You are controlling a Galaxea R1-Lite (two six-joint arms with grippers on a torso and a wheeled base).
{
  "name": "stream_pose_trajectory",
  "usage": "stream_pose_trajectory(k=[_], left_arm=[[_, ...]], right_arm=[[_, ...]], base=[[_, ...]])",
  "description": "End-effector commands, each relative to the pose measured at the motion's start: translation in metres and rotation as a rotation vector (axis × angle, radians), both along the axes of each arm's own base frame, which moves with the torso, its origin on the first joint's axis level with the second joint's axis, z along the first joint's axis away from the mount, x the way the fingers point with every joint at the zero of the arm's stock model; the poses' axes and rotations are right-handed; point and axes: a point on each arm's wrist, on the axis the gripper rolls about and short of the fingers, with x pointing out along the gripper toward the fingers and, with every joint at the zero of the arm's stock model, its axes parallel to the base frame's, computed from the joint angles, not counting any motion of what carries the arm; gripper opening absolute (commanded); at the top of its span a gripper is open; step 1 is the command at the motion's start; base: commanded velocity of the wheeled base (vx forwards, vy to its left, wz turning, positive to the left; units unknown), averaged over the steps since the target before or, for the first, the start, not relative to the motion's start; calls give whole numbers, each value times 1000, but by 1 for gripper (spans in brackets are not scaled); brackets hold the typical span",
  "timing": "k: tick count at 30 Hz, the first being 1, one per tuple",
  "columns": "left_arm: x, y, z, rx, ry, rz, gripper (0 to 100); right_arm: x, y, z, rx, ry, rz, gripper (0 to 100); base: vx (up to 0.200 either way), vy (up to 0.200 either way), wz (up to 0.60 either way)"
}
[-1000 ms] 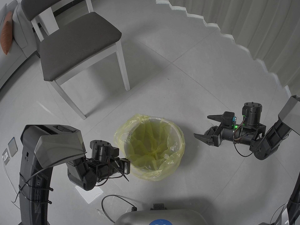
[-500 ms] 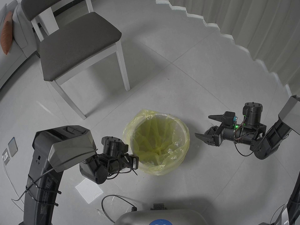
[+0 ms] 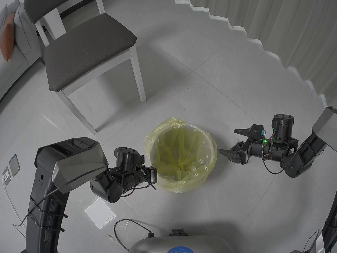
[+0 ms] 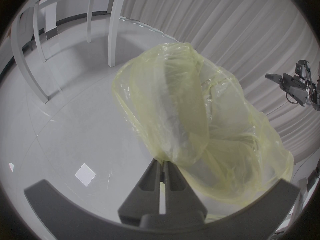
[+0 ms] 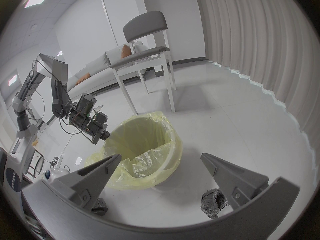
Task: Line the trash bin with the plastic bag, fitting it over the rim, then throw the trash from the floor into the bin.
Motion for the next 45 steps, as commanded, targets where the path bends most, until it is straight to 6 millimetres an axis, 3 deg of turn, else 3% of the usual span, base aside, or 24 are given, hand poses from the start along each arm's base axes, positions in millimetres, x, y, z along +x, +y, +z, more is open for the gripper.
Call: stream_pose_trajectory(k=[1,4,10,18,25,26,33,45], left_arm=[[-3,1,4,-6,1,2,100],[-4,5,13,-21,-9,15,100],[-22,21,25,-38,-9,40,100],[-43,39,14,-40,-14,56,100],[-44,46,15,-46,-27,73,100],[-50,49,14,-43,-17,72,100],[-49,54,17,-55,-45,86,100],[-53,55,21,-58,-50,84,100]], right_arm=[[-1,0,-2,-3,7,2,100],[-1,0,-2,-3,7,2,100],[-6,5,-3,-4,13,17,100],[-13,20,-17,-16,57,63,100],[-15,35,-33,-29,100,105,100],[-17,48,-49,-44,134,139,100],[-17,65,-71,-51,150,186,100],[-33,76,-77,-64,174,246,100]], base=[[0,0,0],[0,0,0],[0,0,0],[0,0,0],[0,0,0],[0,0,0],[0,0,0],[0,0,0]])
